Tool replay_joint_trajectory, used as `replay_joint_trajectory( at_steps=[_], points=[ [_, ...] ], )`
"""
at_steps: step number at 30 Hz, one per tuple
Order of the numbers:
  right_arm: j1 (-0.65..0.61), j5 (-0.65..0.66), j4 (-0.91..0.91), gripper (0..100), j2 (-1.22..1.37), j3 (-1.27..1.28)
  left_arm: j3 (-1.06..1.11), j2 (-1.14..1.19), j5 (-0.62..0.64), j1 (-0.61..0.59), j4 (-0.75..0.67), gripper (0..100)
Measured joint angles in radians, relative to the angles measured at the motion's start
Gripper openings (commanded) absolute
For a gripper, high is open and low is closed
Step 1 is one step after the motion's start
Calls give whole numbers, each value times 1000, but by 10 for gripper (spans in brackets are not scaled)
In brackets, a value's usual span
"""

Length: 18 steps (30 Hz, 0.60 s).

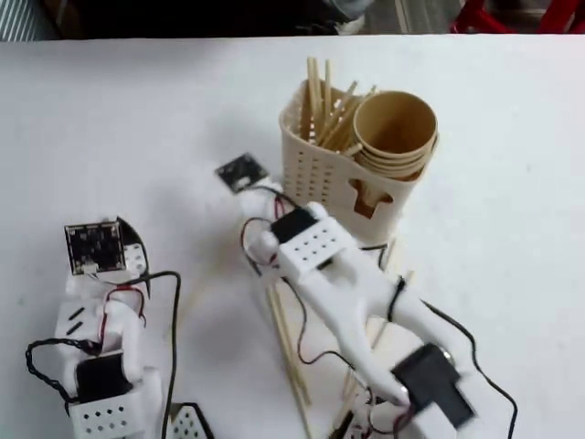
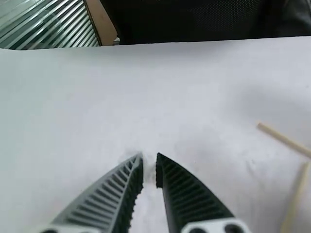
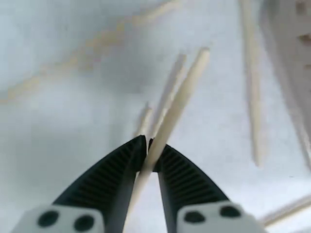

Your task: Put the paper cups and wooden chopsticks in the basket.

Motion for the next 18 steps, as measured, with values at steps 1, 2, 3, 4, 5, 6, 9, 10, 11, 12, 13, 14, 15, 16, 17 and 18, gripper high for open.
replay_joint_trajectory(
  at_steps=[1, 2, 3, 4, 5, 6, 9, 10, 11, 12, 13, 14, 15, 16, 17, 18],
  points=[
    [9, 0, 0, 19, -29, 0, 0, 0, 0, 0, 0, 68],
    [14, 0, 0, 19, -57, 0, 0, 0, 0, 0, 0, 68],
    [20, 2, 0, 19, -84, 0, 0, 0, 0, 0, 0, 68],
    [25, 12, 0, 19, -112, 0, 0, 0, 0, 0, 0, 68],
    [28, 18, 0, 19, -143, 0, 0, 0, 0, 0, 0, 68],
    [29, 23, 0, 19, -172, 0, 0, 0, 0, 0, 0, 68],
    [31, 26, 0, 19, -261, 0, 0, 0, 0, 0, 0, 68],
    [31, 26, 2, 19, -292, 0, 0, 0, 0, 0, 0, 68],
    [31, 26, 2, 19, -325, -8, 0, 0, 0, 0, 0, 68],
    [31, 26, 2, 19, -354, -23, 0, 0, 0, 0, 0, 68],
    [31, 26, 2, 19, -387, -43, 0, 0, 0, 0, 0, 68],
    [35, 26, 2, 19, -417, -68, 0, 0, 0, 0, 0, 68],
    [43, 26, 2, 19, -445, -94, 0, 0, 0, 0, 0, 68],
    [49, 26, 2, 19, -466, -126, 0, 0, 0, 0, 0, 68],
    [60, 26, 2, 19, -483, -161, 0, 0, 0, 0, 0, 68],
    [71, 26, 2, 19, -494, -198, 3, 0, 0, 0, 0, 68]
  ],
)
